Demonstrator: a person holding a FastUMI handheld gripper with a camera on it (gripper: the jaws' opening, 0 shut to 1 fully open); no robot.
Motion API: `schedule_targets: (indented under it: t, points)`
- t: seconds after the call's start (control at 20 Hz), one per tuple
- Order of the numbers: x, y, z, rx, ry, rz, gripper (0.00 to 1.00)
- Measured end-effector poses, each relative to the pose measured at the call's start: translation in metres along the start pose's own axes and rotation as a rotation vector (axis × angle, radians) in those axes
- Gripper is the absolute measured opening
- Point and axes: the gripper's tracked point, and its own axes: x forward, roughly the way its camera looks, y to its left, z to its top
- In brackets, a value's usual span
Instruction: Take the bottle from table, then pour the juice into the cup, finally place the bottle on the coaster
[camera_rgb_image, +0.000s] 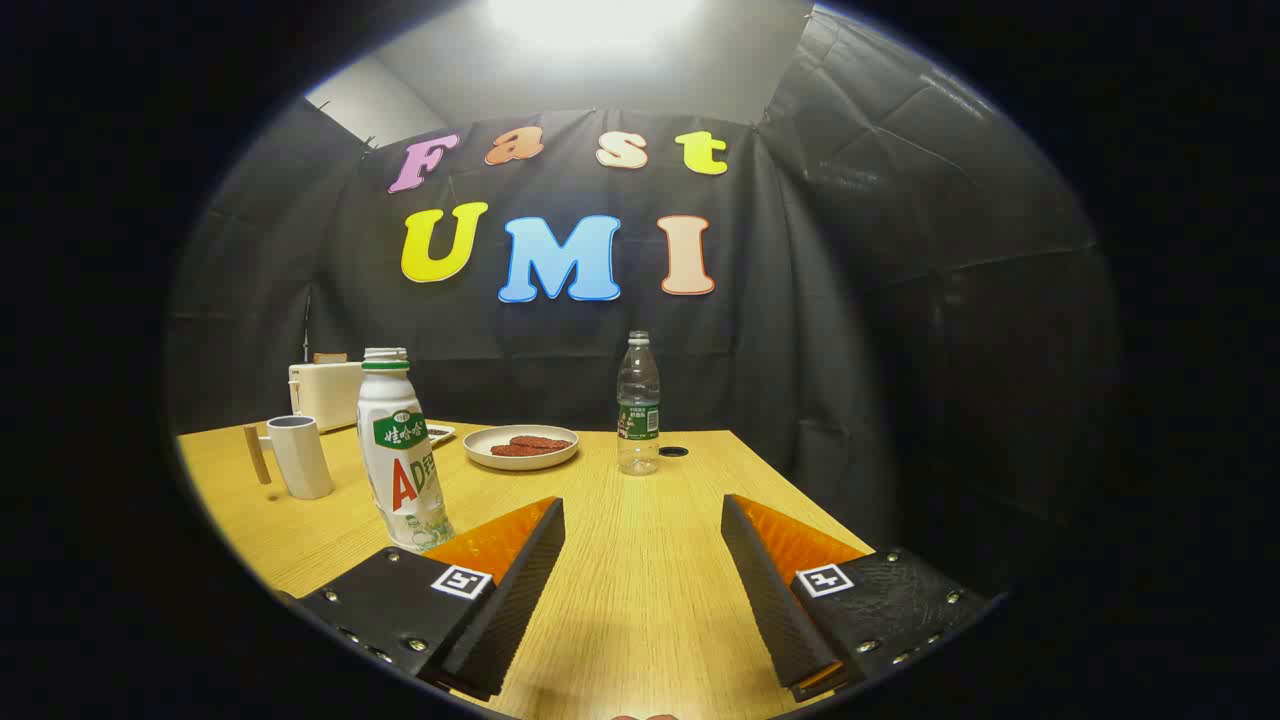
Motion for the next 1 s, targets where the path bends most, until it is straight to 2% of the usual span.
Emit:
schedule_targets:
  t: [0.4, 0.75, 0.9, 1.0]
  points:
    - [0.005, 0.0, 0.0, 0.001, 0.001, 0.003, 0.95]
    - [0.046, 0.0, 0.002, -0.012, -0.001, -0.007, 0.95]
    - [0.061, -0.003, 0.005, -0.04, -0.008, -0.035, 0.95]
    - [0.068, -0.01, 0.021, -0.049, -0.058, -0.067, 0.95]
